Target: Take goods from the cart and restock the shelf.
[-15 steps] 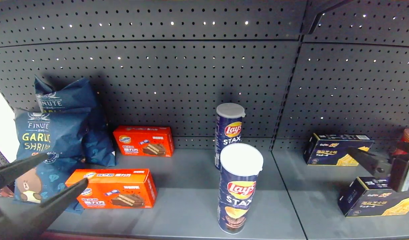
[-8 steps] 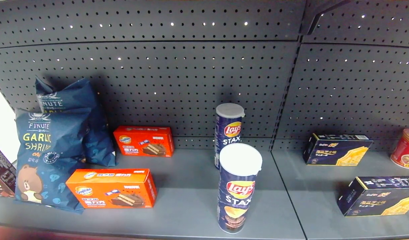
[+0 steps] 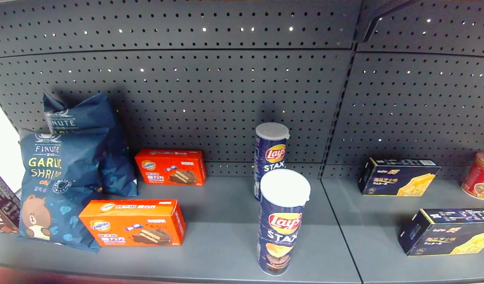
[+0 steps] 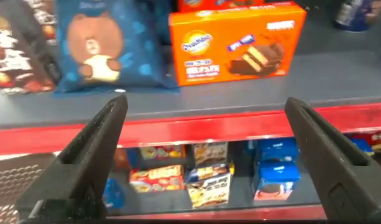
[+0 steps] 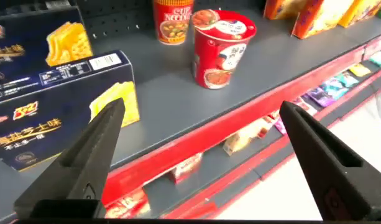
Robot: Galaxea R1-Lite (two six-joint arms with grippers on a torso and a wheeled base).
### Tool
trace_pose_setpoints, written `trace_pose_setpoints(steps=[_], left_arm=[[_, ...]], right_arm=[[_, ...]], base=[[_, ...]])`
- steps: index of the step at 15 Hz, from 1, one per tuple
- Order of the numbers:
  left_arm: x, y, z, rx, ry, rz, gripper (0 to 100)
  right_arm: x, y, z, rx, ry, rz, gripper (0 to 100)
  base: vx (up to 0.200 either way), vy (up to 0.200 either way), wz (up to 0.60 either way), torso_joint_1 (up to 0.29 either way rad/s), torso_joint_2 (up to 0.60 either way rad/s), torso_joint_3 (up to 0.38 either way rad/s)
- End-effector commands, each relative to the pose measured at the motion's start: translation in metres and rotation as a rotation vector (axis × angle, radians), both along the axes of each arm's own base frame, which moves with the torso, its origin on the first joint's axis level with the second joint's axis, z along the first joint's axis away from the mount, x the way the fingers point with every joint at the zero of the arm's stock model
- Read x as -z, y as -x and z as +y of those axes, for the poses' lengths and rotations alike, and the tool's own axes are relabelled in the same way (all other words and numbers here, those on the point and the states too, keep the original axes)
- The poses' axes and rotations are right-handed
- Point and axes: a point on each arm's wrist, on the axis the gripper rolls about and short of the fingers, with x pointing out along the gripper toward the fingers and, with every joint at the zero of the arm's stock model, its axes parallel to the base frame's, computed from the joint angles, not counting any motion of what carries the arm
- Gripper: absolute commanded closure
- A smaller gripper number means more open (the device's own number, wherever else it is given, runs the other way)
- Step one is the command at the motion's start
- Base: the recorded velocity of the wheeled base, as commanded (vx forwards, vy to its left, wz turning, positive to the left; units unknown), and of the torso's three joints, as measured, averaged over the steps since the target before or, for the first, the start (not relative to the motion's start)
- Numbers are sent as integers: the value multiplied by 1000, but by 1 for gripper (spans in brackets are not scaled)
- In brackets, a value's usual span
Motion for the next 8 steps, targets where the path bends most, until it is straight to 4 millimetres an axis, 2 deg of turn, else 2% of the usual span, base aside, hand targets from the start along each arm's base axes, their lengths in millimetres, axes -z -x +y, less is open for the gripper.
trace_pose_setpoints(steps=[1,2,3,4,6,8], left_arm=[[15,-4,-1,46,-8,15,0],[15,-4,-3,125,-12,20,0],[15,-4,-3,129,-12,19,0],[15,-4,-3,135,-12,19,0],[15,-4,-4,143,8,23,0],[15,-4,-4,176,13,26,0]], right_arm=[[24,27,-4,-79,-28,-137,0],[44,31,-2,-256,-28,-165,0],[49,28,0,-316,-30,-168,0],[46,26,3,-459,5,-224,0],[57,23,12,-817,76,-182,0],[65,23,16,-1020,99,-131,0]], base=[[0,0,0,0,0,0],[0,0,0,0,0,0],[0,0,0,0,0,0],[0,0,0,0,0,0],[0,0,0,0,0,0],[0,0,0,0,0,0]])
